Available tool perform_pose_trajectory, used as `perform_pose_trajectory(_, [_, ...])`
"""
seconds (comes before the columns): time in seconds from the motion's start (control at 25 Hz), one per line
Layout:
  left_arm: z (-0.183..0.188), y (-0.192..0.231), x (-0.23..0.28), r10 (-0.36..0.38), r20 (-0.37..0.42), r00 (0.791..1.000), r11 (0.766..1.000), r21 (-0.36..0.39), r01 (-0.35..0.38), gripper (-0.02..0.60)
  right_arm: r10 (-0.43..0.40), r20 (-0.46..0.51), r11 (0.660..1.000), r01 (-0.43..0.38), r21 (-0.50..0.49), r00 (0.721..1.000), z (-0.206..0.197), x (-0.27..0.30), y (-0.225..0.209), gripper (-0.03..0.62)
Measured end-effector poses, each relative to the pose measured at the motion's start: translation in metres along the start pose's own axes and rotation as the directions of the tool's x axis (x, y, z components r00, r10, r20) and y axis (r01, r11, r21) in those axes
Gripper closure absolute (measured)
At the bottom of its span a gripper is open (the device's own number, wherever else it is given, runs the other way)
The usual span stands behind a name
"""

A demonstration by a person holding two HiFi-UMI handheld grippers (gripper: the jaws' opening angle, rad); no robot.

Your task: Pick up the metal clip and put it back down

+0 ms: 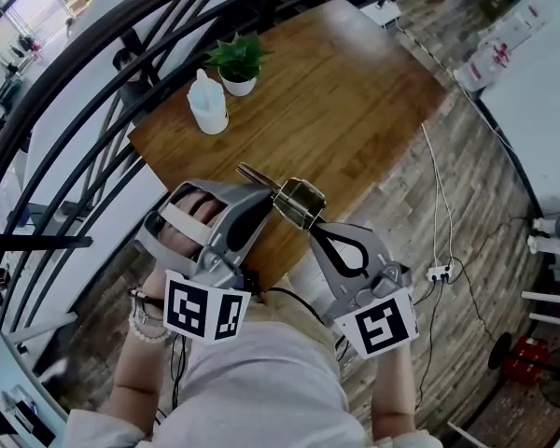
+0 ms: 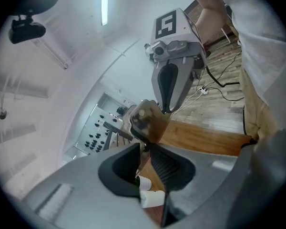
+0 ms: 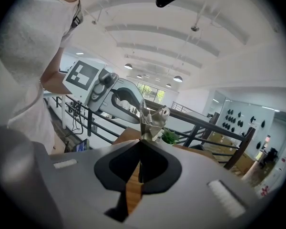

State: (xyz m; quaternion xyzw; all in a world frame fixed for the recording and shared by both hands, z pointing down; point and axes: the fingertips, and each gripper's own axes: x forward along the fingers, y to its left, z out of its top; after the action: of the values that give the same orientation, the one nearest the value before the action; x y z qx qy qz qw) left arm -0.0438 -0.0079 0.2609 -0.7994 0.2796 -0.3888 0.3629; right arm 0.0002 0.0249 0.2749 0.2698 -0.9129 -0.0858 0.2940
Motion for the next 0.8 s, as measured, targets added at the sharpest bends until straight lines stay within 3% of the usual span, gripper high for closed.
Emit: perform_pose_trajectory(0.8, [0.008, -0.006, 0.027, -0.036, 0.036, 0.999, 0.999, 0.005, 0.036, 0.505, -0.035, -0.018, 0.999, 0.036, 0.037, 0.999, -0.019, -0.003, -0.014, 0.566])
